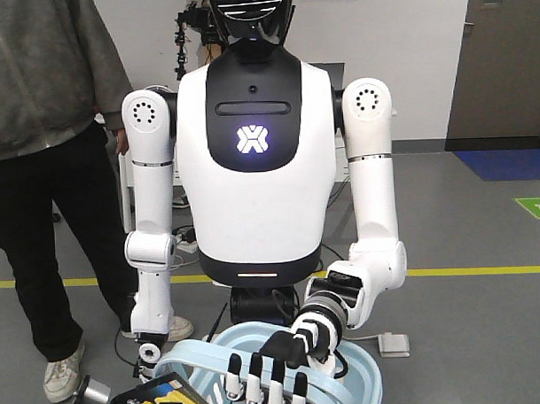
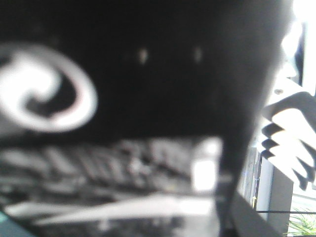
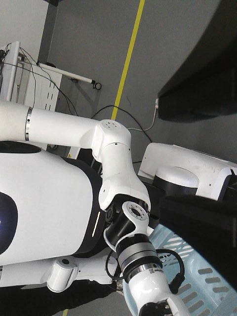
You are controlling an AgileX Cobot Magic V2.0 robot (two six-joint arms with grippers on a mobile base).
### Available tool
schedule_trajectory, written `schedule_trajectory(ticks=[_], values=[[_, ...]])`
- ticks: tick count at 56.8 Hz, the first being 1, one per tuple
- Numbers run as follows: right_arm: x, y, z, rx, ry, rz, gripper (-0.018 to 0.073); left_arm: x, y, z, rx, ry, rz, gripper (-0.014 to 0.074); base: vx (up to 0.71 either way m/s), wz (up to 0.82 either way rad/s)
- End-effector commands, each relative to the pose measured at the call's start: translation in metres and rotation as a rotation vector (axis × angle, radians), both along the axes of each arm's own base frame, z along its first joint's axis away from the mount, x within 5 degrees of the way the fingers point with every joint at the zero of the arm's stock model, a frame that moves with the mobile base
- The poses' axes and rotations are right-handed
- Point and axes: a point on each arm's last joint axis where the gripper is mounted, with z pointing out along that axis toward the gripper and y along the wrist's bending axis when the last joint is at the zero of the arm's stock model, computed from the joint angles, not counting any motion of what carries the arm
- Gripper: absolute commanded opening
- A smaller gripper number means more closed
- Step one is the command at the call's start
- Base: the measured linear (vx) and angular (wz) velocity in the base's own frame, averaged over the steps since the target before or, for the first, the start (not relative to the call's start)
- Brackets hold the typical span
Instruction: Pick snacks and fruit into basket
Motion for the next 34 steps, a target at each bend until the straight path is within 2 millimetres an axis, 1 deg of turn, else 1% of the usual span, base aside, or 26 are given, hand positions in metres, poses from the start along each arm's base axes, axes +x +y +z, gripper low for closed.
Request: schedule_trajectory(ticks=[1, 6, 9, 12, 21, 27, 34], values=[[-0.001, -0.0029, 0.017, 0.014, -0.098, -0.037, 0.0396, 0.0026, -0.0057, 0.0217, -0.129, -0.025, 0.012, 0.0519, 0.0, 0.0], [-0.001, -0.0029, 0.017, 0.014, -0.098, -0.037, 0.0396, 0.0016, -0.0065, 0.0226, -0.14, -0.024, -0.001, 0.0624, 0.0, 0.0], [-0.001, -0.0029, 0.017, 0.014, -0.098, -0.037, 0.0396, 0.0007, -0.0072, 0.0233, -0.15, -0.023, -0.013, 0.0663, 0.0, 0.0], [-0.001, -0.0029, 0.017, 0.014, -0.098, -0.037, 0.0396, -0.0003, -0.0079, 0.0241, -0.16, -0.022, -0.025, 0.0679, 0.0, 0.0], [-0.001, -0.0029, 0.017, 0.014, -0.098, -0.037, 0.0396, -0.0042, -0.0099, 0.0273, -0.181, -0.046, -0.079, 0.0659, 0.0, 0.0], [-0.001, -0.0029, 0.017, 0.014, -0.098, -0.037, 0.0396, -0.0071, -0.0116, 0.0295, -0.189, -0.094, -0.134, 0.0619, 0.0, 0.0], [-0.001, -0.0029, 0.017, 0.014, -0.098, -0.037, 0.0396, -0.0061, -0.011, 0.029, -0.151, -0.169, -0.153, 0.0556, 0.0, 0.0]])
